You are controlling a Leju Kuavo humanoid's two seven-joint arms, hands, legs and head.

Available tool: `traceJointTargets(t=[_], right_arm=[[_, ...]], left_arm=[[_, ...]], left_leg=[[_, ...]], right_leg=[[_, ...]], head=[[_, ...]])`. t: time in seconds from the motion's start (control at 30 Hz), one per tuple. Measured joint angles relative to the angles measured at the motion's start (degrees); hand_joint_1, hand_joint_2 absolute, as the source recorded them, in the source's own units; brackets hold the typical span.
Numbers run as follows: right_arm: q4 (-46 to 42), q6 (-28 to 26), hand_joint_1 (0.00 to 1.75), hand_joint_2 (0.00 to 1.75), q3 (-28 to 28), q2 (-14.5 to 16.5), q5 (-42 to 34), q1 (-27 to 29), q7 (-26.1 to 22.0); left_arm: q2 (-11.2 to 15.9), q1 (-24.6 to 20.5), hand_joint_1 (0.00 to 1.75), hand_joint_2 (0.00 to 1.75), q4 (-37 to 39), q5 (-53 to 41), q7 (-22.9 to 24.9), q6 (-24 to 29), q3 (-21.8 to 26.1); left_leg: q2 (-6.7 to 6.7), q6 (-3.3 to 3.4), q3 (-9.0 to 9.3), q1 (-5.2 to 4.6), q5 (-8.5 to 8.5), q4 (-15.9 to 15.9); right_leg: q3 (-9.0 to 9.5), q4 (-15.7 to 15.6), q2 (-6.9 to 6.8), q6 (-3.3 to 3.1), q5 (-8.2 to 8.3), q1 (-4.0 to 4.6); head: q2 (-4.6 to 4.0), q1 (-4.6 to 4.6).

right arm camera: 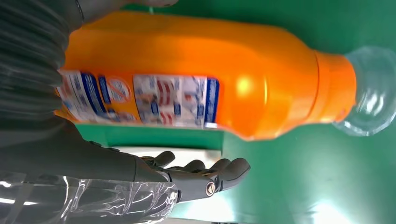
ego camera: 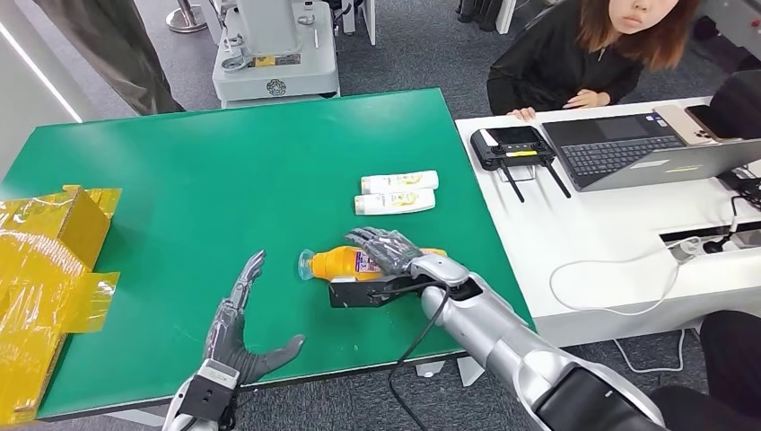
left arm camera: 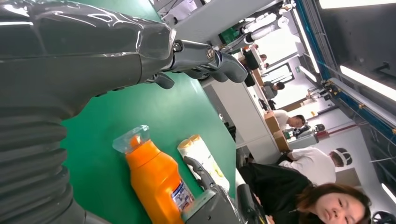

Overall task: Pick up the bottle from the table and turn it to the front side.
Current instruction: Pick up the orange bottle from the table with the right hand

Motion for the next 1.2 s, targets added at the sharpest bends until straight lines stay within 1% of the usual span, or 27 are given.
traceJointTargets(t=[0.13, 0.33, 0.43, 0.57, 0.67, 0.8, 0.93, 1.03, 1.07, 1.17, 1.2], right_arm=[[-5.6, -0.3, 0.0, 1.75, 0.2, -1.4, 0.1, 4.4, 1.2], [-15.4, -1.6, 0.0, 1.75, 0.2, -3.4, 3.6, 11.1, 6.4], [-19.7, -1.6, 0.0, 1.75, -0.8, -4.3, 6.1, 14.0, 9.2], [-23.6, -1.6, 0.0, 1.75, -2.9, -5.0, 8.8, 16.7, 11.5], [-24.4, -1.8, 0.0, 1.75, -5.1, -5.1, 11.5, 17.4, 12.7], [-23.1, -2.5, 0.0, 1.75, -8.1, -5.1, 13.6, 17.4, 12.8], [-19.4, -3.2, 0.0, 1.75, -9.9, -5.1, 14.0, 16.7, 11.6], [-16.2, -3.1, 0.0, 1.75, -10.6, -5.1, 13.1, 15.3, 9.8], [-14.9, -3.0, 0.14, 1.75, -10.8, -5.1, 12.5, 14.6, 8.8], [-11.4, -2.4, 1.45, 1.75, -11.4, -5.0, 11.1, 12.5, 6.3], [-10.4, -2.2, 1.75, 1.75, -11.6, -5.0, 10.7, 12.0, 5.6]], left_arm=[[0.2, 0.7, 0.0, 1.75, 0.0, -0.3, 0.0, 0.5, 0.9], [0.1, 0.8, 0.0, 1.75, 0.0, -0.8, 0.4, 0.1, 2.4], [-0.4, 0.8, 0.0, 1.75, -0.1, -1.2, 1.1, -1.0, 3.0], [-1.0, 0.7, 0.0, 1.75, -0.1, -1.6, 1.5, -1.6, 3.8], [-1.4, 0.6, 0.0, 1.75, -0.1, -2.0, 1.5, -1.9, 4.0], [-1.8, 0.4, 0.0, 1.75, 0.1, -2.2, 1.3, -2.3, 4.1], [-2.1, 0.1, 0.0, 1.75, 0.6, -1.9, 0.8, -2.4, 4.1], [-2.1, -0.2, 0.0, 1.75, 1.1, -1.8, 0.4, -2.3, 4.4], [-2.1, -0.3, 0.0, 1.75, 1.2, -1.7, 0.3, -2.3, 4.7], [-2.0, -0.4, 0.0, 1.75, 1.4, -1.6, 0.1, -2.3, 5.0], [-2.0, -0.4, 0.0, 1.75, 1.4, -1.5, 0.1, -2.3, 5.1]], left_leg=[[-0.01, 0.0, 0.0, 0.0, -0.01, 0.0], [-0.05, 0.0, 0.0, 0.0, -0.01, 0.0], [-0.07, 0.01, 0.0, 0.0, -0.01, 0.0], [-0.06, 0.01, 0.0, -0.01, -0.01, 0.0], [-0.05, 0.01, 0.0, -0.01, -0.01, 0.0], [-0.05, 0.01, 0.0, -0.01, 0.0, 0.0], [-0.05, 0.01, 0.0, -0.01, 0.0, 0.0], [-0.03, 0.01, 0.01, 0.0, 0.0, 0.0], [-0.01, 0.01, 0.03, 0.0, 0.0, 0.0], [0.05, 0.0, 0.08, 0.01, 0.0, 0.0], [0.08, 0.0, 0.1, 0.01, 0.0, 0.0]], right_leg=[[-0.01, 0.0, -0.01, 0.0, -0.01, 0.0], [-0.01, 0.0, -0.04, 0.0, -0.02, 0.0], [0.0, 0.0, -0.06, 0.0, -0.02, 0.0], [0.01, 0.0, -0.03, 0.01, -0.01, -0.01], [0.01, 0.0, -0.04, 0.01, -0.01, -0.01], [0.01, 0.0, -0.04, 0.01, 0.0, -0.01], [0.01, 0.0, -0.04, 0.01, 0.0, -0.01], [0.01, 0.0, -0.01, 0.01, 0.0, 0.0], [0.02, 0.0, 0.01, 0.01, 0.0, 0.0], [0.05, 0.0, 0.05, 0.0, 0.0, 0.01], [0.07, 0.0, 0.08, 0.0, 0.01, 0.01]], head=[[0.0, 0.0], [0.0, -0.01], [0.0, 0.0], [0.0, -0.01], [0.0, -0.01], [0.0, -0.01], [0.0, 0.0], [0.0, -0.01], [0.0, -0.01], [0.0, 0.0], [0.0, 0.0]])
